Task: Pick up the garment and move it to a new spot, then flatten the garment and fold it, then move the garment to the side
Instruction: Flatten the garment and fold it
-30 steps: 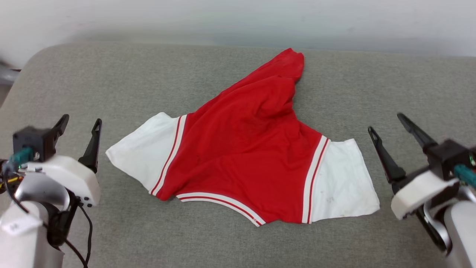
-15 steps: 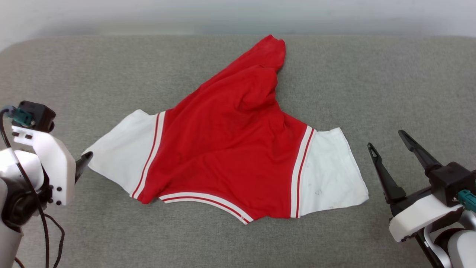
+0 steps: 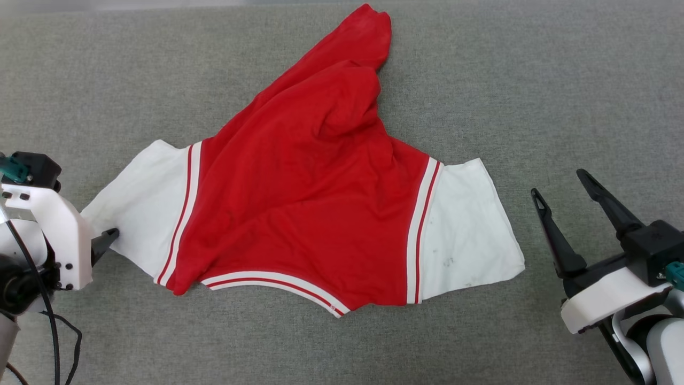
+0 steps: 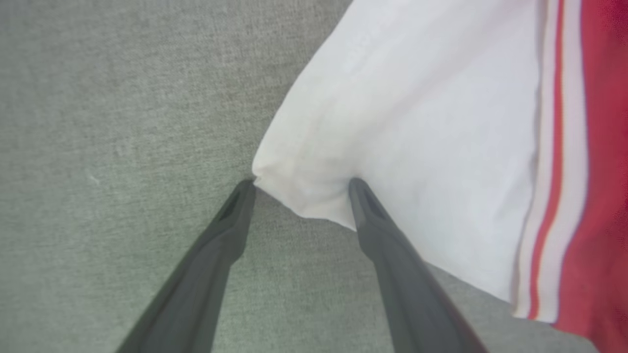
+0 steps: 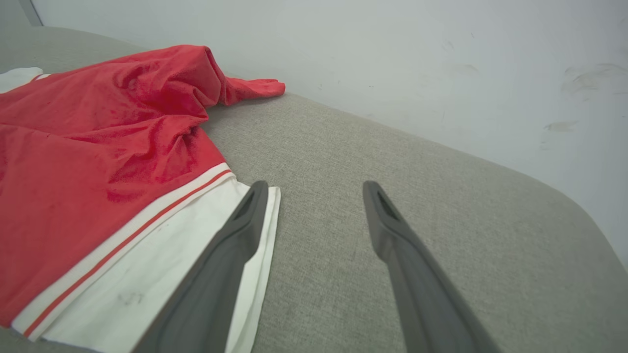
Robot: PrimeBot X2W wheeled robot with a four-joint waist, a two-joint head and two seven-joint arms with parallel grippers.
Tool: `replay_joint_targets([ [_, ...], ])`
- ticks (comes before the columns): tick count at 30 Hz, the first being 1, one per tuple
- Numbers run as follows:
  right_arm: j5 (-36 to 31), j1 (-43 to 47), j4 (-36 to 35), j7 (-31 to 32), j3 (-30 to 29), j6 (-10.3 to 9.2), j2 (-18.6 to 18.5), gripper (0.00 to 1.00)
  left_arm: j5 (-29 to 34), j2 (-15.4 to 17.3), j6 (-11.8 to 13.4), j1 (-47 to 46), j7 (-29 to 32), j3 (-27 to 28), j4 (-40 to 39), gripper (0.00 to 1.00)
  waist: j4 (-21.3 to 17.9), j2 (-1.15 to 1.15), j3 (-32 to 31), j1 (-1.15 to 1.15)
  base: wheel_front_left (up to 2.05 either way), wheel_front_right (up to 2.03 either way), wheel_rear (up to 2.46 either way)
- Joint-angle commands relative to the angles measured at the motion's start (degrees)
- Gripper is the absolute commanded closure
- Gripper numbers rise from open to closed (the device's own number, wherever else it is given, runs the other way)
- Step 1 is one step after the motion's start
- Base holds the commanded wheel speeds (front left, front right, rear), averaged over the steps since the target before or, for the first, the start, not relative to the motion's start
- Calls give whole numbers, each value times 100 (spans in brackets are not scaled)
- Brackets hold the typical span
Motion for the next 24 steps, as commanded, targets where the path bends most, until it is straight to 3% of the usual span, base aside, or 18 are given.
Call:
replay_joint_targets([
  [1,-24,-86,12,-27,5,-9,-24,0,-88,-113,-1,56,69,-154,140,0,-26,0,56,0,0,0,0],
  [7,15,-181,96,-57,-2,-9,-75,0,-476,-172,-7,125,202,-695,331,0,-18,0,121,0,0,0,0],
  [8,27,-204,107,-46,7,-9,-87,0,-502,-161,-7,107,138,-790,318,63,-12,0,121,0,0,0,0],
  [9,48,-224,115,-33,14,-9,-98,0,-568,-167,-8,81,111,-856,328,100,-5,0,113,0,0,0,0],
  [17,289,-462,-8,319,-22,-9,-466,0,-440,84,-3,-409,-643,-1150,301,100,130,0,-201,0,0,0,0],
  [24,729,-758,-280,1351,164,-9,-1109,0,-364,231,-2,-603,-1264,-1260,12,100,255,0,-521,0,0,0,0],
])
